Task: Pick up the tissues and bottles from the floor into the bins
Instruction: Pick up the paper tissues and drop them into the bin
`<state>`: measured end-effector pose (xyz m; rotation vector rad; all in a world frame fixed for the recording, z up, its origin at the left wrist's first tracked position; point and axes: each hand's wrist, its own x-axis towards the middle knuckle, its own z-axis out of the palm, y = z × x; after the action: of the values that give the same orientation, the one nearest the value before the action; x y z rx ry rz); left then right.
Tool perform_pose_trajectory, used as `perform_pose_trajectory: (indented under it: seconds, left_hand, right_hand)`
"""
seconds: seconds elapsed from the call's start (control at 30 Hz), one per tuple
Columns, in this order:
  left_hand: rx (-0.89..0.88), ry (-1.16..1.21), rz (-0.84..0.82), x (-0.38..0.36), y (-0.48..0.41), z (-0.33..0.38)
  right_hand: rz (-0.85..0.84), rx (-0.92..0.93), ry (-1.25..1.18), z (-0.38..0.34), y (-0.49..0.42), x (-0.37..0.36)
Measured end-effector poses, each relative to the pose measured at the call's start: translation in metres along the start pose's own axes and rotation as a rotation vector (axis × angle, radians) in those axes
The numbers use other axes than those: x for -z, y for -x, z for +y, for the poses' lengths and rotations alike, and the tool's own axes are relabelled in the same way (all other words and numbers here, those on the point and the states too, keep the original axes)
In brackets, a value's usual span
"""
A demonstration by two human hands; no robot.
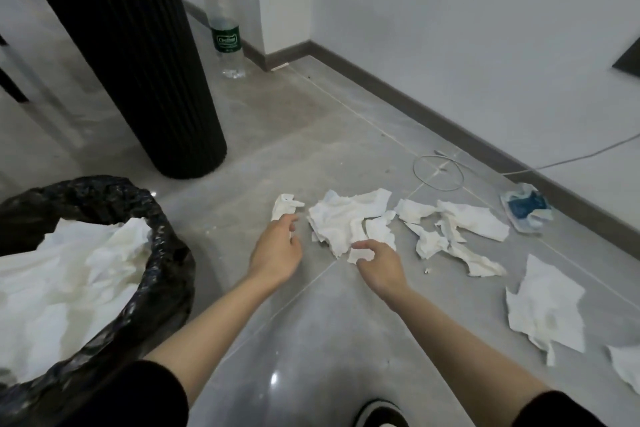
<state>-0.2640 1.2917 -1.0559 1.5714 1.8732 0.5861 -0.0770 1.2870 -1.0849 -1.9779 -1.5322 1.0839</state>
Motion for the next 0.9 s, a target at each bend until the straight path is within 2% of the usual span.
perform_pose_trajectory:
  seconds: [0.17,0.33,0.4,0.47,0.57,0.63,0.73,0.9]
  left_hand:
    - [0.019,-0.019,-0.063,-0.018,-0.001,-0.003]
    - [0.051,-0.016,-0.106,-0.024,0.0,-0.017]
    - [0.069,-0.001,-0.108,-0.024,0.0,-0.023]
    - [0.089,0.021,-0.101,-0.026,-0.001,-0.029]
    - [0.084,0.043,-0.1,-0.028,-0.001,-0.032]
    - [0.037,0.045,-0.094,-0.028,-0.001,-0.032]
    - [-0.091,0.067,-0.1,-0.027,0.003,-0.025]
    - [-0.274,-0.05,-0.15,-0.035,0.008,-0.006]
  right_hand:
    - [-0.147,0.106,0.174,0.005,-0.008,-0.012]
    - [-0.312,0.116,0.303,-0.003,-0.013,-0.023]
    - [-0.322,0.128,0.347,-0.003,-0.017,-0.029]
    - [-0.223,0.153,0.251,-0.001,-0.021,-0.034]
    - [0.021,0.065,0.023,-0.006,-0.015,-0.027]
    - [0.104,0.045,-0.075,-0.008,-0.012,-0.018]
    - [0.069,0.072,-0.255,-0.015,-0.005,-0.003]
    - [-0.153,0.117,-0.374,-0.017,0.004,0.016]
